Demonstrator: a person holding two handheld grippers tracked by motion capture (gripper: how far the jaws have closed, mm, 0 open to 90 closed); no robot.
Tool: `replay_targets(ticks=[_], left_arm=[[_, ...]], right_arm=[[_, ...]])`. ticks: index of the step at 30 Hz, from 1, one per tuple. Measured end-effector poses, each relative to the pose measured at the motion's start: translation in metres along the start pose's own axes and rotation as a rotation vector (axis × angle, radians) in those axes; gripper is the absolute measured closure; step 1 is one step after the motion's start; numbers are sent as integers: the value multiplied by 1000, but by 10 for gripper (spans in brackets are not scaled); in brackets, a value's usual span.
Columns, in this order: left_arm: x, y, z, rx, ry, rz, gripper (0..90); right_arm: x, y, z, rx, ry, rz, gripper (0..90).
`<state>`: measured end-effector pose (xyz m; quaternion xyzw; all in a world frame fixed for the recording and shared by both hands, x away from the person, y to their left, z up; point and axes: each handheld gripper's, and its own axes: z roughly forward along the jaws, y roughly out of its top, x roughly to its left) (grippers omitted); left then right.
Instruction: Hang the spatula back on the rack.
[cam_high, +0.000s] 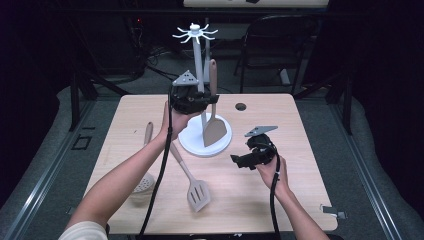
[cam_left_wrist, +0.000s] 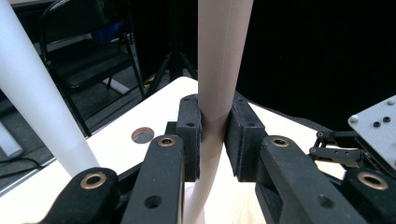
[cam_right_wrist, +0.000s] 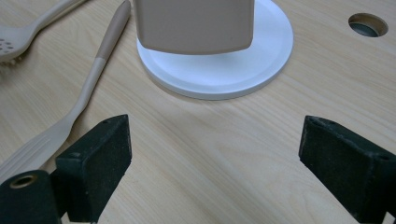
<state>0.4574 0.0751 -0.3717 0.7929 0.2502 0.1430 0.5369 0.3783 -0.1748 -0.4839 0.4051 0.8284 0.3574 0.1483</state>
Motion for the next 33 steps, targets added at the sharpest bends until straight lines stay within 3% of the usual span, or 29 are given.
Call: replay_targets(ticks=[9, 24, 33], left_arm=[[1, 11, 0, 0, 16, 25, 771], [7, 25, 0, -7, 33, 24, 770], [11, 34, 3, -2, 65, 14, 770]], right_arm=[[-1, 0, 1, 8, -6, -3, 90], [-1, 0, 2, 5, -8, -6, 90], [-1, -1, 2, 15, 0, -6, 91]])
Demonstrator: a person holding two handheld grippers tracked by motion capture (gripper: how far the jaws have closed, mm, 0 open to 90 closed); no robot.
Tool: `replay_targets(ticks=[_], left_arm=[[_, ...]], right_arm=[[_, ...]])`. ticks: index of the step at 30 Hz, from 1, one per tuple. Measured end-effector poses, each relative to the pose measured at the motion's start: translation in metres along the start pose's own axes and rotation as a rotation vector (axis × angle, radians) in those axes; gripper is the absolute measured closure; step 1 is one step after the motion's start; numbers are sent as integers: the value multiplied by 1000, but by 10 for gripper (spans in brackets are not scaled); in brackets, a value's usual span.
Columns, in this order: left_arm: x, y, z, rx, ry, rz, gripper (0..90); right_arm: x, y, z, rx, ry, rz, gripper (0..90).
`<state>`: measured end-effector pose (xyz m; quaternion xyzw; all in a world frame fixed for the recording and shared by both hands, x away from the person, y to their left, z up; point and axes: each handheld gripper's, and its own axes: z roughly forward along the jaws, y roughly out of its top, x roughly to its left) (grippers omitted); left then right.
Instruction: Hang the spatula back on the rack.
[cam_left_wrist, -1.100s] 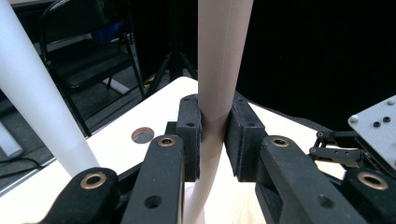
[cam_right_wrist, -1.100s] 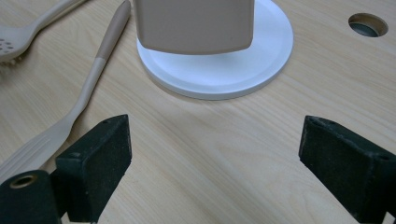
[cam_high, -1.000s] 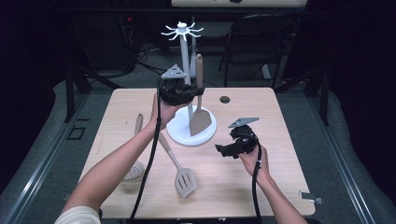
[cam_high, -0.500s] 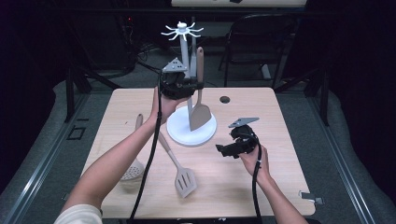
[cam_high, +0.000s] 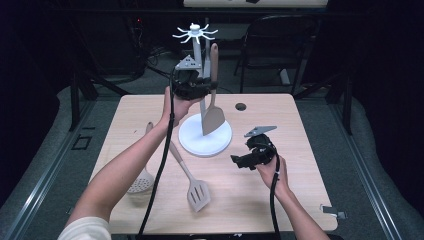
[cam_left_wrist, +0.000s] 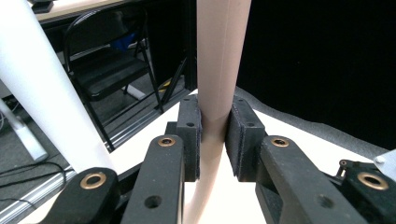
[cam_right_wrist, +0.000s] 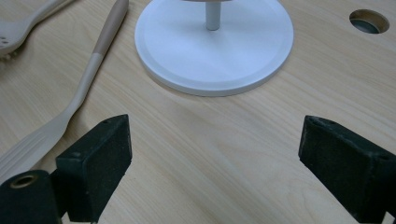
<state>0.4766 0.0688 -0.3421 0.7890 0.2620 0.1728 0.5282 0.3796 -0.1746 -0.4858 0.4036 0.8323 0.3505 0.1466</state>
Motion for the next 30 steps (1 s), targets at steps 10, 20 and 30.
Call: replay_targets(ticks=[10, 20, 30], left_arm=[[2, 9, 3, 4, 15, 2, 770], [5, 17, 8, 11, 29, -19, 770], [10, 17, 10, 20, 42, -37, 770]], right_arm=[[0, -1, 2, 2, 2, -5, 91], [0, -1, 3, 5, 6, -2, 91], [0, -1, 3, 11, 6, -3, 91]])
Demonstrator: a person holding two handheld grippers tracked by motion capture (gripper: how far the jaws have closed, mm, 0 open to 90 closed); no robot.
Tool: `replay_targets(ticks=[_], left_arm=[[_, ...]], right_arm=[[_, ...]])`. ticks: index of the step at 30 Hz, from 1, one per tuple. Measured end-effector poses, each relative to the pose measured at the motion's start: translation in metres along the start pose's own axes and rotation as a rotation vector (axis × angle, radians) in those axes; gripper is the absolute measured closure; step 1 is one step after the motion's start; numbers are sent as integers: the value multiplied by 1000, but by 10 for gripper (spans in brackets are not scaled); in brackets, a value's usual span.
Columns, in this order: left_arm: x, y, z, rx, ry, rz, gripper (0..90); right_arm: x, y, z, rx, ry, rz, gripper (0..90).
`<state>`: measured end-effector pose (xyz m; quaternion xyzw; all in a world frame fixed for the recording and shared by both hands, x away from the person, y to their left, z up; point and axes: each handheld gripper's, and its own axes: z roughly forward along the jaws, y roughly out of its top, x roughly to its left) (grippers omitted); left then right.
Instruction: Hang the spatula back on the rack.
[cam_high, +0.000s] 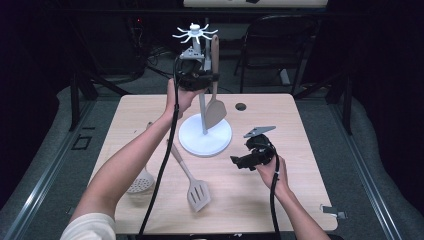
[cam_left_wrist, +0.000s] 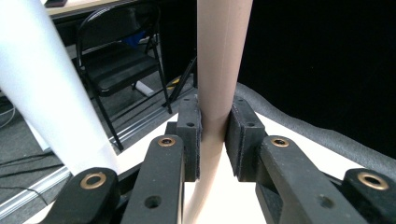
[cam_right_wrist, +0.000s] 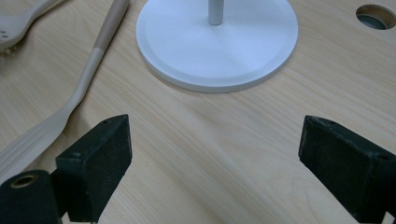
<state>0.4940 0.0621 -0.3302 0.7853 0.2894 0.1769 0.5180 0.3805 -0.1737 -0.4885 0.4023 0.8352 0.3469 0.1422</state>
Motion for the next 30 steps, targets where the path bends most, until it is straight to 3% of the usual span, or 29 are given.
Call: replay_targets(ticks=[16, 30], left_arm=[[7, -3, 0, -14, 18, -25, 769], [5, -7, 2, -13, 88, 34, 762]], right_arm=[[0, 0, 1, 17, 5, -14, 91], [2, 0, 3, 22, 8, -17, 91]])
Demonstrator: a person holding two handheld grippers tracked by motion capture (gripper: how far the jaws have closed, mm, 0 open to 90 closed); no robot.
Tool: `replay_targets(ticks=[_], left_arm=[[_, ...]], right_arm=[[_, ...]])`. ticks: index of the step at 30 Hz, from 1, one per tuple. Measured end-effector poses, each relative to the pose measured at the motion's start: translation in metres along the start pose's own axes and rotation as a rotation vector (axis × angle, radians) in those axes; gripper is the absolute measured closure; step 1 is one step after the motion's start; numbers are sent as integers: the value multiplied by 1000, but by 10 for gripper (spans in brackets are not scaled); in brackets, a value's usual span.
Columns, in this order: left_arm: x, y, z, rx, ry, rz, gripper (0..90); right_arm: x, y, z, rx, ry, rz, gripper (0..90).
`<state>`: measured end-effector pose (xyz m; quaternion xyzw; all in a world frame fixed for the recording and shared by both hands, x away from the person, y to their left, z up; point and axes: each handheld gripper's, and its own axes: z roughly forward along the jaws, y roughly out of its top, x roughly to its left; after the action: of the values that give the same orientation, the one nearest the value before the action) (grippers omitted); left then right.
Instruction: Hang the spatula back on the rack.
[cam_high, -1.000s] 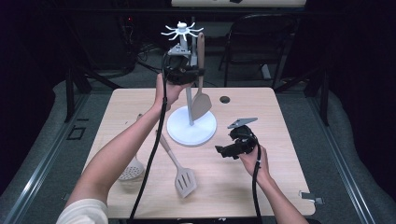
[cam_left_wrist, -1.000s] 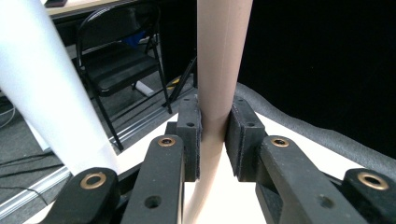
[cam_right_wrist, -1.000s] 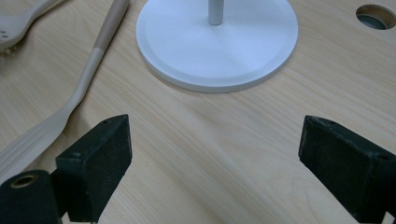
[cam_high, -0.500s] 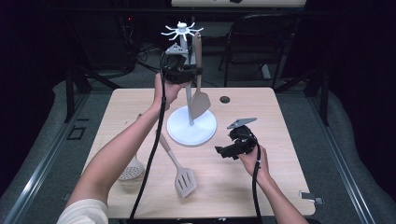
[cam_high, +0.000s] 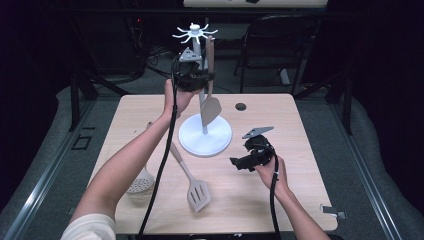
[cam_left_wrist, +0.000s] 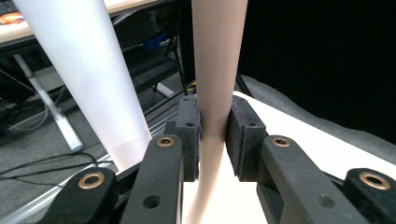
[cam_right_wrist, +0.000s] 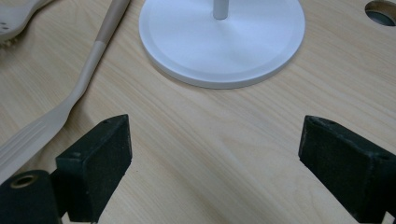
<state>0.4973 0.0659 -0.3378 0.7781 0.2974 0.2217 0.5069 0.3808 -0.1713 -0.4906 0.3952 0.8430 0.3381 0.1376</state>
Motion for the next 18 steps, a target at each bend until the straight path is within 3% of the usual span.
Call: replay_targets(ticks=[3, 9, 18], left_arm=[[-1, -1, -1, -3, 9, 14, 755], [-2, -1, -9, -10, -15, 42, 694], [-1, -7, -25, -13, -31, 46, 635]], right_arm=[[0, 0, 0, 0, 0, -1, 91], [0, 0, -1, -6, 1, 5, 91], [1, 0, 0, -6, 2, -4, 91]])
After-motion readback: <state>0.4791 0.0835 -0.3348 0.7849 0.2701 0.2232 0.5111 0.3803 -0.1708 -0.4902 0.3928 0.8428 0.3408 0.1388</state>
